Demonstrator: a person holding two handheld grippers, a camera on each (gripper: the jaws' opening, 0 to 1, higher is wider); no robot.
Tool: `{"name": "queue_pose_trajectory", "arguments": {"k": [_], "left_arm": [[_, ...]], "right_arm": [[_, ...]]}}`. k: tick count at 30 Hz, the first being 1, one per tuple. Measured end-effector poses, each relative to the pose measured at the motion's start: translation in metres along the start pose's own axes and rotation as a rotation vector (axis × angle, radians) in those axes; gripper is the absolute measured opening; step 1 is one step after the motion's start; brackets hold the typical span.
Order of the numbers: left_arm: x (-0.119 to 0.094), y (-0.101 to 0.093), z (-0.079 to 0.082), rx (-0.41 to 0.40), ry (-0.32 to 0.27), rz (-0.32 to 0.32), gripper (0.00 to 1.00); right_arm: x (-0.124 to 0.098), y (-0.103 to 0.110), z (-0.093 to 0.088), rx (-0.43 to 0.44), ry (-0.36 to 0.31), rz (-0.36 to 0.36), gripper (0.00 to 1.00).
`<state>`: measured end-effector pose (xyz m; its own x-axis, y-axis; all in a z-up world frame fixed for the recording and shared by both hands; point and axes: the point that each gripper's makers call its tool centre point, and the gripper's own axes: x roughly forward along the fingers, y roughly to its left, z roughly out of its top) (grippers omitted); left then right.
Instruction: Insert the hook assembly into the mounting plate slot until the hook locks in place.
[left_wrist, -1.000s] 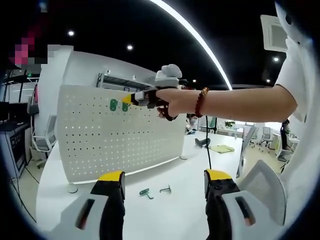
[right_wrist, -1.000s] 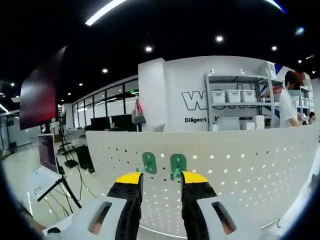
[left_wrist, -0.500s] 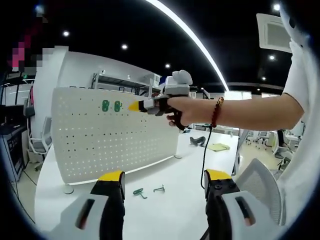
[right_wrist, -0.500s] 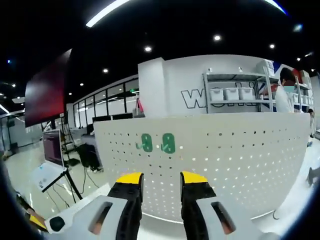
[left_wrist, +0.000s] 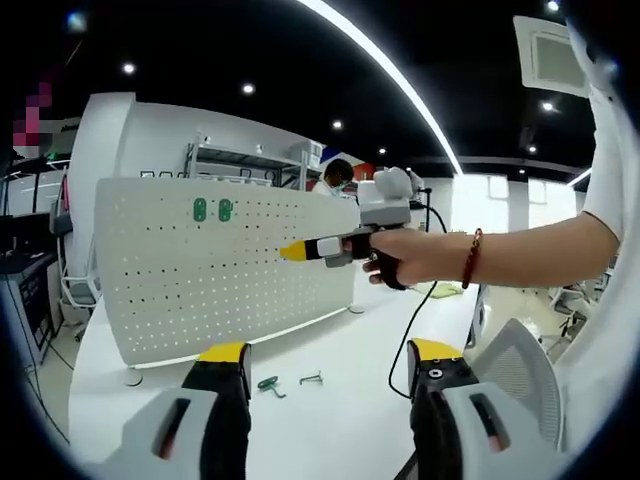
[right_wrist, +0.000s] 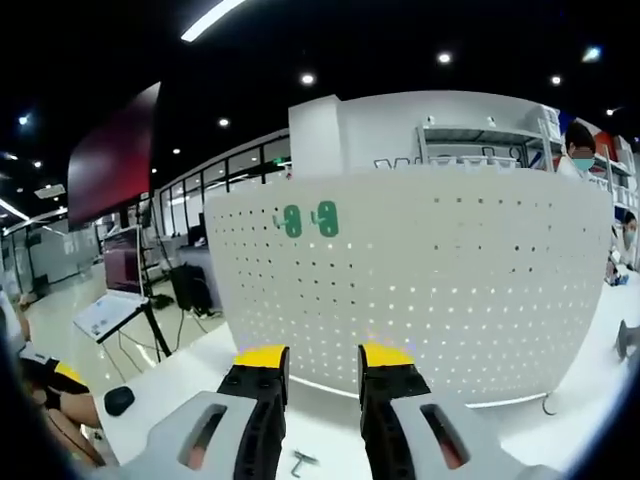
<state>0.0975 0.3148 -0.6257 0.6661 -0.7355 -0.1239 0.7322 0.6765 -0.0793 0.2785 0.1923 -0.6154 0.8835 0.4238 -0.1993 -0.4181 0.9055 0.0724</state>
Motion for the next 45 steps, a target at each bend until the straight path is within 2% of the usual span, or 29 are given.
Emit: {"name": "queue_pose_trajectory", "arguments": {"k": [7,19,25,30,37,45], "left_arm": [[0.007,-0.005,-0.006,-0.002,0.023,0.007,0.64],[0.027,-0.013,-0.014,-0.016,0.054,-0.015,0.64],[0.03,-0.015,-0.024,-0.016,0.095,-0.042,0.64],[0.03,-0.014,-0.027,-0.013,0.102,-0.041,0.64],[0.035,-0.011,-0.039,0.011,0.14,-0.051,0.64],[0.052,-0.001,-0.056,0.005,0.184,-0.074,0.61]], "right_arm": [[-0.009,-0.004,-0.03,0.027,0.053,0.023,0.26],[-0.019,-0.021,-0.08,0.08,0.149,0.011,0.25],[-0.023,-0.023,-0.105,0.104,0.187,0.001,0.25],[-0.027,-0.018,-0.128,0.125,0.223,0.002,0.25],[-0.029,-0.009,-0.144,0.132,0.254,0.021,0.25],[-0.036,-0.004,-0.155,0.146,0.252,0.03,0.25]]}}
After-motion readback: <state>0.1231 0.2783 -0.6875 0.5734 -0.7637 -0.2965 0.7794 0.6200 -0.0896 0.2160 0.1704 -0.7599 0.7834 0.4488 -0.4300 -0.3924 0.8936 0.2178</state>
